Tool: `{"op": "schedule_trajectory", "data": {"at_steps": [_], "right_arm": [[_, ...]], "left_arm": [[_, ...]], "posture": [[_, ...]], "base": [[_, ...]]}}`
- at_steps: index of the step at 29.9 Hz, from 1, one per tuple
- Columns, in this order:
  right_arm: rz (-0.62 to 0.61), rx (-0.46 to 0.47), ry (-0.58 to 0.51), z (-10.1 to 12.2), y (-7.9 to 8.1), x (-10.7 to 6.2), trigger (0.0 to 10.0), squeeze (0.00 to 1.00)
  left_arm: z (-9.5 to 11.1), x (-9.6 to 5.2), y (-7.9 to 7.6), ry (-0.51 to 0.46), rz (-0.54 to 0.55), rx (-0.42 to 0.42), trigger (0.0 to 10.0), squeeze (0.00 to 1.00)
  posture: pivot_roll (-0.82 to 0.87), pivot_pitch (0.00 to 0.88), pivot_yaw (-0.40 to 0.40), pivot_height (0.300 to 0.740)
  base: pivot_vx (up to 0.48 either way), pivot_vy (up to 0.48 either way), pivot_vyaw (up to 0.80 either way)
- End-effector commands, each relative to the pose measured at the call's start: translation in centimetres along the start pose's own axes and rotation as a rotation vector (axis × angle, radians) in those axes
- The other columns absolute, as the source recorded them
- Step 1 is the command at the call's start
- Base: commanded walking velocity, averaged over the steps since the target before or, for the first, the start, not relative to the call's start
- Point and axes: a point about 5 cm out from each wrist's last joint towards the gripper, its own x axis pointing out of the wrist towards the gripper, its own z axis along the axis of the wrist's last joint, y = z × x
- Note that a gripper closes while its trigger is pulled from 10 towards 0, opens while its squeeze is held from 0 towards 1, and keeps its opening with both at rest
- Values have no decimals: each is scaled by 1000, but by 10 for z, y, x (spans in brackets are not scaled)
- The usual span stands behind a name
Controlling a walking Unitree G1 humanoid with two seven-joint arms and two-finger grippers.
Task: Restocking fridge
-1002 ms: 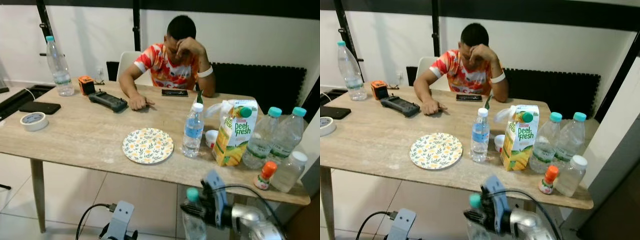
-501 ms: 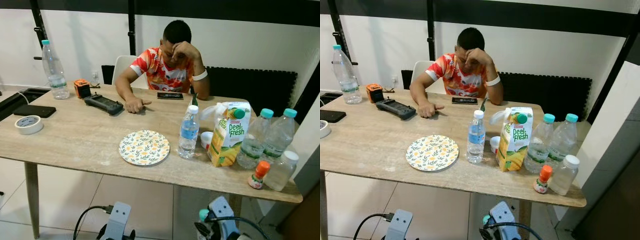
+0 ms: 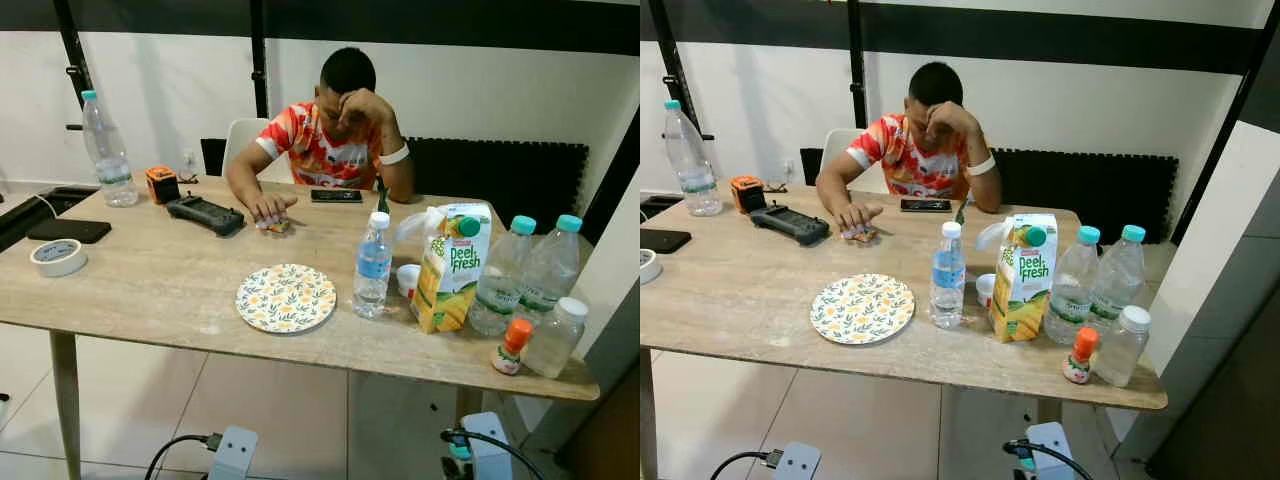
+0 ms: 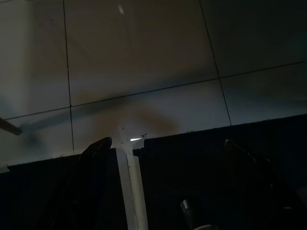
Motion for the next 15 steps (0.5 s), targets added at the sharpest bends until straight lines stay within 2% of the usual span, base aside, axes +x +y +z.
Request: {"op": "schedule_trajectory", "data": {"at_steps": [1, 7, 15], "right_arm": [[-21, 7, -20, 2, -1, 1, 10000, 0], [-11, -21, -30, 6, 4, 3, 10000, 0], [0, 2, -31, 9, 9, 5, 10000, 0]], "left_arm": [[0, 0, -2, 0, 1, -10, 10000, 0], [0, 0, -3, -6, 10, -17, 10000, 0], [-2, 0, -6, 3, -4, 9, 10000, 0]], "posture": [[-18, 12, -31, 740], [-10, 0, -40, 740], [-1, 0, -34, 740]], "base": [[0, 0, 0], [0, 0, 0], [0, 0, 0]]}}
